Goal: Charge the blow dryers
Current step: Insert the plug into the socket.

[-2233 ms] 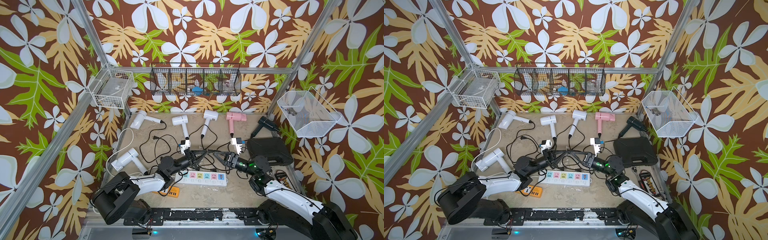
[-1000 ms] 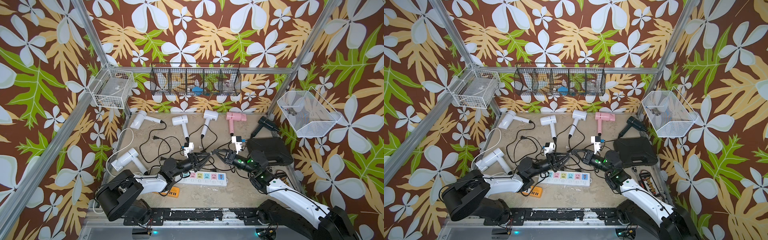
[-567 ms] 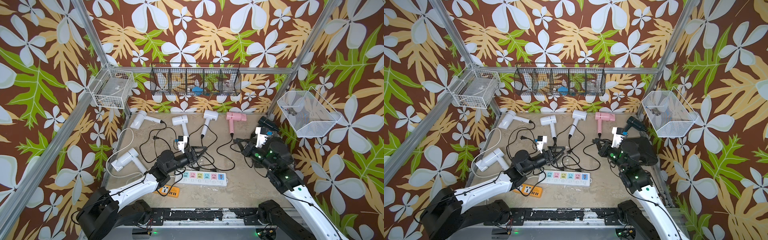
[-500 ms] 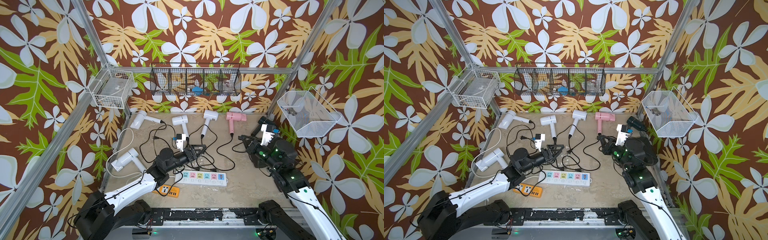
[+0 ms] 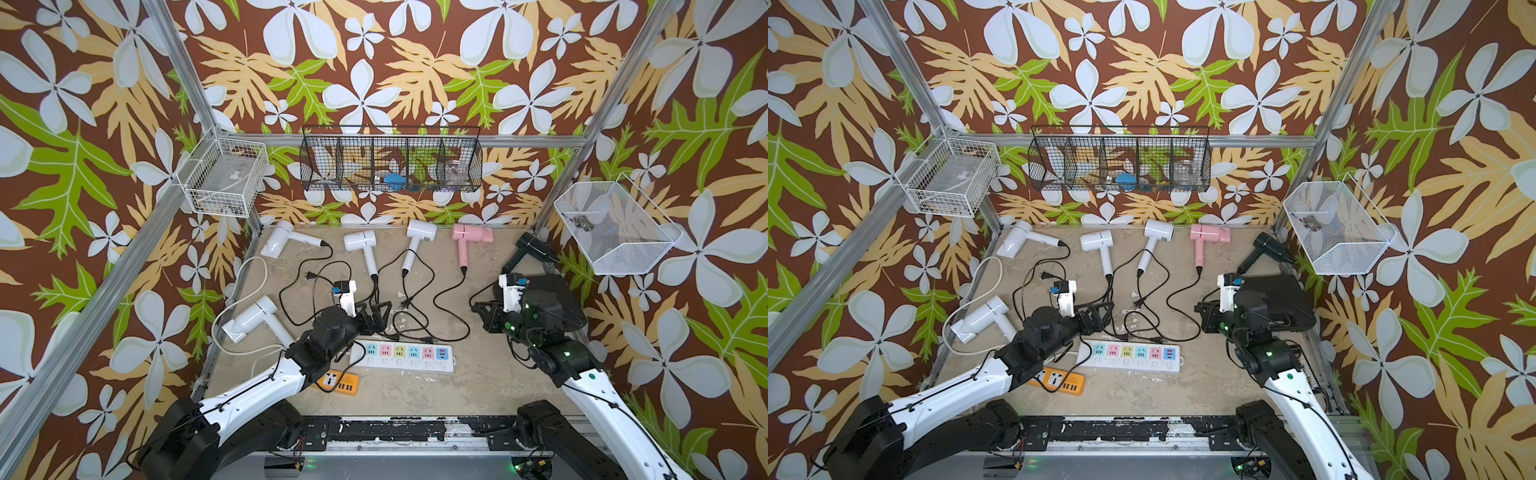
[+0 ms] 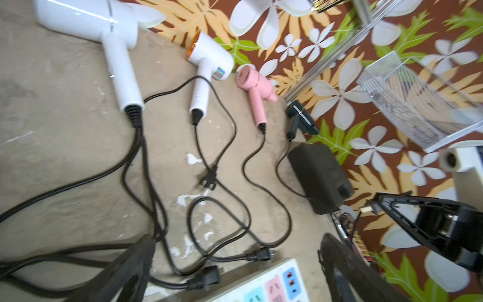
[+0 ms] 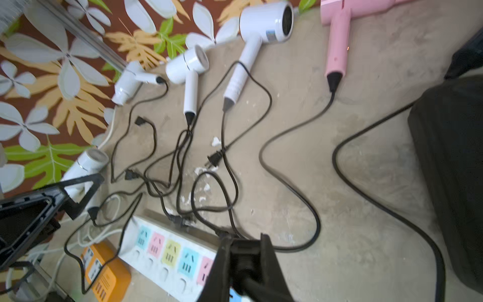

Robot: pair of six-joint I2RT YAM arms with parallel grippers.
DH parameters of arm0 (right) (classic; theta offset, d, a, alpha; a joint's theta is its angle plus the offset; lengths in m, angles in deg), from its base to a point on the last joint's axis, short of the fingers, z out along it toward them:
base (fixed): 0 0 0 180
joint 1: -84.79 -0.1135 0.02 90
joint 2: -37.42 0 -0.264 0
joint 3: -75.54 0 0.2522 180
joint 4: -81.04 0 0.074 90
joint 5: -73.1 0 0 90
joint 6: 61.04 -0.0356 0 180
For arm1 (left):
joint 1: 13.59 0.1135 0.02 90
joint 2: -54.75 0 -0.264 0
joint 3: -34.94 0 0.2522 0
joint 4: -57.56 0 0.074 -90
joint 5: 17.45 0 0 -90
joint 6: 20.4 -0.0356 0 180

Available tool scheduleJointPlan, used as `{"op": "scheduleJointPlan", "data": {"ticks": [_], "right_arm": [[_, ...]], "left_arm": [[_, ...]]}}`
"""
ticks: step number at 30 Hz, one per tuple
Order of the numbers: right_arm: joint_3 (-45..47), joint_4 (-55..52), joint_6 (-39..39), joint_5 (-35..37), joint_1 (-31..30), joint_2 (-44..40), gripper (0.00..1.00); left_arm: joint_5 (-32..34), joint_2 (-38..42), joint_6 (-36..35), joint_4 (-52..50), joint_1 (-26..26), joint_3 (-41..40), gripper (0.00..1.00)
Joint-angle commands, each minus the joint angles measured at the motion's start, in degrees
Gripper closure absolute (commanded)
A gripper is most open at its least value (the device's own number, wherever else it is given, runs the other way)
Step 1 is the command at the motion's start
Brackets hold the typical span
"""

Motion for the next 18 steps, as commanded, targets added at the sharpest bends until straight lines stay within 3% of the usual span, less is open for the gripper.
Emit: {"op": "scheduleJointPlan", "data": {"ticks": [1,7,18], "right_arm": [[1.51,-0.13,-0.43,1.98,-3.5,0.23,1.0],[2.16,-2.98,-4.54,12.07,-14.66,4.31,1.0],[5.46,1.12,-11.75,19.65,-26.31,7.49,1.0]], "left_arm": [[3.72,-0.33,-5.09,3.45,0.1,-0.17,0.0],[4.93,0.78,-5.68,3.66,0.1,-0.81,0.0],[5.72,2.5,-5.8,4.13,0.09,-1.64,0.0]]}}
